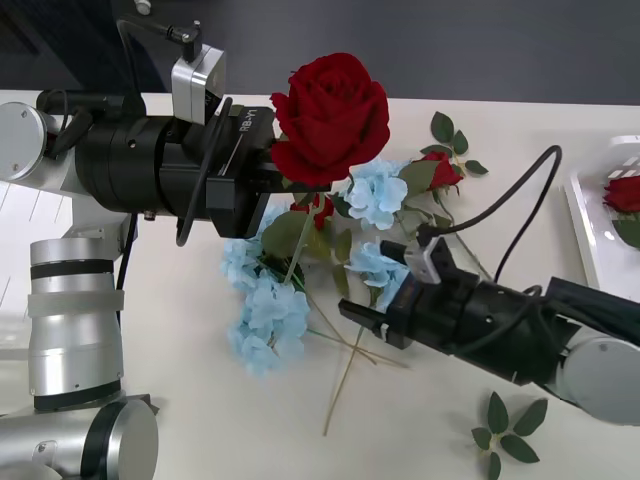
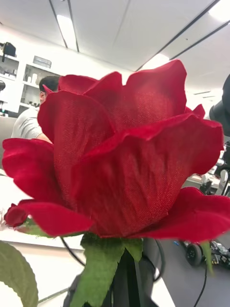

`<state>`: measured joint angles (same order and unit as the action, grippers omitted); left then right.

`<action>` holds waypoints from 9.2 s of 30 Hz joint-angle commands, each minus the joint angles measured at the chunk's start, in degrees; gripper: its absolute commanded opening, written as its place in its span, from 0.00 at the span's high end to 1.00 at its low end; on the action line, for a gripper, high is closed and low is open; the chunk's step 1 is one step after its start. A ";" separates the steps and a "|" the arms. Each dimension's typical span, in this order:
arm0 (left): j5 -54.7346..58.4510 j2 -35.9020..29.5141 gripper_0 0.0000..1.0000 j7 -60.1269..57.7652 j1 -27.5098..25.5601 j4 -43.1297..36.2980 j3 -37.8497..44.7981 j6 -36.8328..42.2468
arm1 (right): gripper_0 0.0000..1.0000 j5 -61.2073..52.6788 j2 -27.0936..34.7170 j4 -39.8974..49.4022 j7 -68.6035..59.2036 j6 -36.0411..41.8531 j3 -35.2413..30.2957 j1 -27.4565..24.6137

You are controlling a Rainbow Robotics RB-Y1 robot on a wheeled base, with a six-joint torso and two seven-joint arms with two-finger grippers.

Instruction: Put the red flowers into the right box and the blue flowers into the left box

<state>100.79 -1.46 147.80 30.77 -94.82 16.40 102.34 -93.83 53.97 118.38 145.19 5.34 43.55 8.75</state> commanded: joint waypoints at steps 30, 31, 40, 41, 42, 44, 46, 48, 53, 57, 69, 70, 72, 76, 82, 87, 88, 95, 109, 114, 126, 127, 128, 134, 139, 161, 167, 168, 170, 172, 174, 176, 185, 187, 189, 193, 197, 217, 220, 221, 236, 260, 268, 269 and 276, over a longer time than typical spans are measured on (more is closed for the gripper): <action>0.02 0.15 1.00 0.73 1.13 -0.89 0.03 -0.29 | 0.00 3.65 -14.60 -6.15 2.11 -2.96 3.65 8.13; 0.02 0.15 1.00 0.73 1.13 -0.89 0.03 -0.29 | 0.00 3.65 -14.68 -6.15 2.03 -3.05 3.83 8.21; 0.02 0.15 1.00 0.73 1.13 -0.89 0.03 -0.29 | 1.00 3.56 -14.86 -6.15 1.41 -2.96 4.35 8.39; 0.02 0.15 1.00 0.73 1.13 -0.89 0.03 -0.29 | 1.00 3.56 -14.86 -6.15 1.41 -2.96 4.35 8.48; 0.02 0.15 1.00 0.73 1.13 -0.89 0.03 -0.29 | 1.00 3.56 -14.86 -6.15 1.32 -2.96 4.35 8.48; 0.02 0.15 1.00 0.73 1.13 -0.89 0.03 -0.29 | 1.00 3.48 -14.86 -6.15 1.32 -2.96 4.44 8.39; 0.02 0.15 1.00 0.73 1.13 -0.89 0.03 -0.29 | 1.00 3.48 -14.86 -6.15 1.15 -2.96 4.35 8.48; 0.02 0.15 1.00 0.73 1.13 -0.89 0.03 -0.29 | 1.00 3.39 -14.77 -6.15 1.15 -2.96 4.35 8.48; 0.02 0.15 1.00 0.73 1.13 -0.89 0.03 -0.29 | 1.00 3.21 -14.60 -6.15 1.06 -3.49 4.35 8.48; 0.02 0.15 0.21 0.73 1.13 -0.89 0.03 -0.29 | 1.00 3.21 -14.51 -6.15 1.06 -4.02 4.35 8.48; 0.02 0.15 0.00 0.73 1.13 -0.89 0.03 -0.29 | 1.00 3.12 -13.89 -5.97 1.06 -4.72 4.35 8.48; 0.02 0.15 0.00 0.73 1.13 -0.89 0.03 -0.29 | 1.00 2.95 -13.63 -5.79 1.06 -4.81 4.35 8.39; 0.02 0.15 0.00 0.73 1.13 -0.89 0.03 -0.29 | 1.00 2.60 -12.57 -4.74 0.97 -5.34 4.35 8.13; 0.02 0.15 0.00 0.73 1.13 -0.89 0.03 -0.29 | 1.00 1.81 -7.56 -0.78 0.62 -7.71 3.91 6.37; 0.02 0.15 0.00 0.73 1.13 -0.89 0.03 -0.29 | 1.00 -0.21 2.89 8.44 -0.96 -8.41 -5.23 -2.77; 0.02 0.15 0.00 0.73 1.13 -0.89 0.03 -0.29 | 1.00 -3.64 5.71 13.45 -1.84 -2.79 -19.55 -13.85; 0.02 0.15 0.00 0.73 1.13 -0.89 0.03 -0.29 | 1.00 -4.08 5.27 14.24 -2.02 -1.12 -22.81 -16.31; 0.81 1.55 0.00 -0.23 -2.12 -0.89 1.00 -4.07 | 1.00 -8.04 -3.61 15.65 -4.48 21.12 -52.07 -30.63; -13.69 -3.98 0.00 -23.79 -2.12 -7.40 -7.96 -9.79 | 1.00 -1.18 -6.33 8.27 -31.11 53.46 -81.08 -30.37; -20.90 -4.60 0.00 -36.71 -2.12 -11.09 -12.62 -9.79 | 1.00 4.44 -0.09 2.73 -41.65 54.08 -80.11 -30.46; -39.27 -6.09 0.00 -70.19 -2.21 -24.27 -26.68 -10.49 | 1.00 22.81 10.01 -12.74 -52.29 54.08 -73.43 -30.02; -40.50 -6.53 0.00 -72.74 -2.21 -24.97 -27.56 -10.49 | 1.00 25.54 10.28 -14.14 -52.38 53.99 -72.73 -30.02; -41.11 -6.80 0.00 -74.06 -2.21 -25.33 -28.00 -10.49 | 1.00 26.94 10.45 -14.93 -52.47 53.90 -72.38 -29.93; -44.80 -8.99 0.00 -84.08 -2.21 -27.26 -30.29 -10.49 | 1.00 37.31 11.77 -24.16 -52.90 49.59 -65.61 -27.82; -47.71 -11.98 0.00 -94.10 -2.21 -27.79 -30.38 -9.79 | 1.00 38.11 11.68 -29.00 -53.52 48.01 -60.86 -23.87; -70.82 -9.52 0.00 -113.00 -6.60 -22.51 -31.43 -7.15 | 0.25 45.93 8.52 -22.49 -55.98 51.62 -58.14 -21.23; -78.03 -7.15 0.00 -113.26 -6.51 -20.14 -34.95 -9.08 | 0.25 43.38 8.08 -16.43 -55.54 55.22 -58.75 -21.23; -79.26 -6.53 0.00 -113.17 -6.51 -19.44 -35.03 -9.08 | 0.25 42.06 8.08 -15.02 -55.45 56.54 -59.02 -21.23; -80.84 -5.92 0.00 -113.00 -6.60 -18.65 -35.21 -9.08 | 0.25 40.04 7.99 -12.56 -55.10 58.65 -59.54 -21.14; -82.86 -5.39 0.00 -113.00 -6.51 -17.50 -35.74 -9.08 | 0.25 38.19 6.76 -9.31 -54.75 60.84 -60.07 -20.61; -84.53 -5.13 0.00 -112.91 -6.60 -16.89 -36.18 -9.08 | 0.25 37.58 5.27 -6.76 -54.57 61.99 -60.07 -19.56; -85.94 -5.04 0.00 -112.73 -6.51 -16.10 -37.14 -9.17 | 0.25 37.40 2.81 -4.56 -54.14 63.22 -59.89 -17.54; -91.12 -4.95 0.00 -111.68 -6.51 -10.74 -40.57 -13.74 | 0.25 42.76 -8.09 -5.00 -54.40 64.45 -50.67 -3.83; -91.74 -4.95 0.00 -111.24 -6.51 -9.42 -40.92 -15.15 | 0.25 44.43 -9.15 -6.15 -54.57 64.36 -48.82 -1.89; -92.09 -4.86 0.00 -110.98 -6.51 -7.66 -41.36 -17.43 | 0.25 46.89 -10.73 -7.73 -54.75 64.01 -46.54 0.74; -92.35 -4.69 0.00 -110.27 -6.60 -5.38 -41.45 -19.81 | 0.25 50.59 -12.75 -10.10 -55.01 63.30 -43.28 4.08; -92.88 -4.69 0.00 -109.75 -6.60 -4.76 -41.19 -20.42 | 0.25 53.66 -15.04 -14.93 -55.10 60.84 -39.86 7.16; -94.55 -4.78 0.00 -107.90 -6.87 3.41 -39.34 -27.98 | 0.25 59.64 -20.57 -35.06 -55.19 49.95 -29.48 19.29; -94.55 -4.78 0.00 -107.64 -7.30 3.50 -39.16 -28.33 | 0.25 59.29 -20.57 -38.05 -54.84 47.92 -27.64 20.87; -94.46 -4.78 0.33 -107.46 -7.39 3.41 -39.16 -28.33 | 0.25 59.02 -20.57 -39.28 -54.84 47.13 -26.94 21.49; -95.34 -5.92 1.00 -104.65 -12.75 -7.84 -39.16 -29.83 | 0.25 55.16 -21.45 -50.27 -54.49 35.18 -18.32 27.55; -95.69 -15.67 1.00 -101.83 -23.13 -38.16 -37.58 -37.38 | 1.00 51.99 -21.36 -50.62 -52.11 34.83 -15.33 27.46; -94.64 -17.08 1.00 -100.96 -32.27 -47.83 -31.78 -42.04 | 1.00 51.73 -21.19 -50.79 -51.32 34.92 -15.33 27.46; -94.38 -17.61 1.00 -100.96 -33.85 -49.41 -30.55 -42.04 | 1.00 51.73 -21.10 -50.79 -51.23 34.92 -15.33 27.46; -86.90 -19.37 1.00 -100.78 -40.53 -55.18 -19.74 -40.90 | 1.00 50.94 -19.43 -49.48 -51.32 36.85 -16.56 27.46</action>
<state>11.89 -19.79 45.21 -8.12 -147.25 -7.05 60.95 -42.33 33.17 67.24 92.02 40.57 27.73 35.05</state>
